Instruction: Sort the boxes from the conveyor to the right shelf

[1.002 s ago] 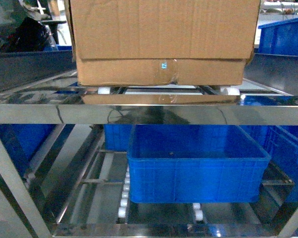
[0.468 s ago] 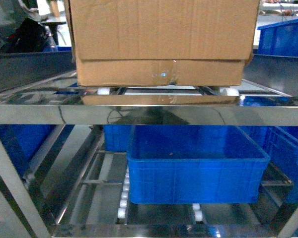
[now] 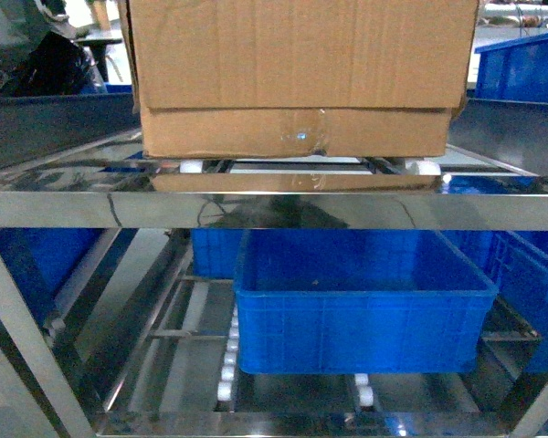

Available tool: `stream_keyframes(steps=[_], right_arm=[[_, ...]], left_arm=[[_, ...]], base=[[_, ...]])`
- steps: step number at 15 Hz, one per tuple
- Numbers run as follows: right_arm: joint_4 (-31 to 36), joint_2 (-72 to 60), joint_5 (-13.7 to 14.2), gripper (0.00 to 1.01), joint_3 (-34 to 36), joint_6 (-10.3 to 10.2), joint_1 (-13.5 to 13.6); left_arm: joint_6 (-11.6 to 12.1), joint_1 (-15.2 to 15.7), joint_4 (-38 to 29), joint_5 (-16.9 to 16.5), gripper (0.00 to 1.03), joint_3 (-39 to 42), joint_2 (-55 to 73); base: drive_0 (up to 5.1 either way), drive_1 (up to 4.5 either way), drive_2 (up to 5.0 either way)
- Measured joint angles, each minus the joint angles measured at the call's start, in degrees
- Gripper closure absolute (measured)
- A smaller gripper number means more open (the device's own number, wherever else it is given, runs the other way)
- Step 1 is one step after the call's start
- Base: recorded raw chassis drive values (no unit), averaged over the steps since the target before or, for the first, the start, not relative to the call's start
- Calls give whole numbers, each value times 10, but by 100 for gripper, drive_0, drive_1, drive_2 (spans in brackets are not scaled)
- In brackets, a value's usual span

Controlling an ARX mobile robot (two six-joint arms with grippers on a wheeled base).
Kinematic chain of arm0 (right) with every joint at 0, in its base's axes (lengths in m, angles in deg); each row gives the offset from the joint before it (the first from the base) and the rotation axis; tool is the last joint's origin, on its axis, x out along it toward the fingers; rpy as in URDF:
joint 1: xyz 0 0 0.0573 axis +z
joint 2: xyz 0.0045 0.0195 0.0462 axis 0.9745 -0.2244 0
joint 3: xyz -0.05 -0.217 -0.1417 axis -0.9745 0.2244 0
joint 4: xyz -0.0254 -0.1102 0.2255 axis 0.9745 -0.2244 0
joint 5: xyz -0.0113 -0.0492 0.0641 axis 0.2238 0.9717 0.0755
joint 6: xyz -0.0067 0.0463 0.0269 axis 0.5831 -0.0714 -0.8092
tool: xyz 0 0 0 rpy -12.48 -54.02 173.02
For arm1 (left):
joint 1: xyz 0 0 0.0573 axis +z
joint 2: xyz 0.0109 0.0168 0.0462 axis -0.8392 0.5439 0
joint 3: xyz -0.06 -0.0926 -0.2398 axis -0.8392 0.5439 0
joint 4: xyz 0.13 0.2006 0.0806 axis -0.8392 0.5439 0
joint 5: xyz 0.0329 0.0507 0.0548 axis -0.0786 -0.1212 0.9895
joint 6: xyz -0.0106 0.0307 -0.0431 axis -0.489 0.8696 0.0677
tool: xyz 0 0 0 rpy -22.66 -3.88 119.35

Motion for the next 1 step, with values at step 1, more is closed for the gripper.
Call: stream_keyframes(steps=[1], right_arm=[[0,0,0,51,0,0,0]], left_arm=[[0,0,0,0,47,0,0]], base=[[0,0,0]])
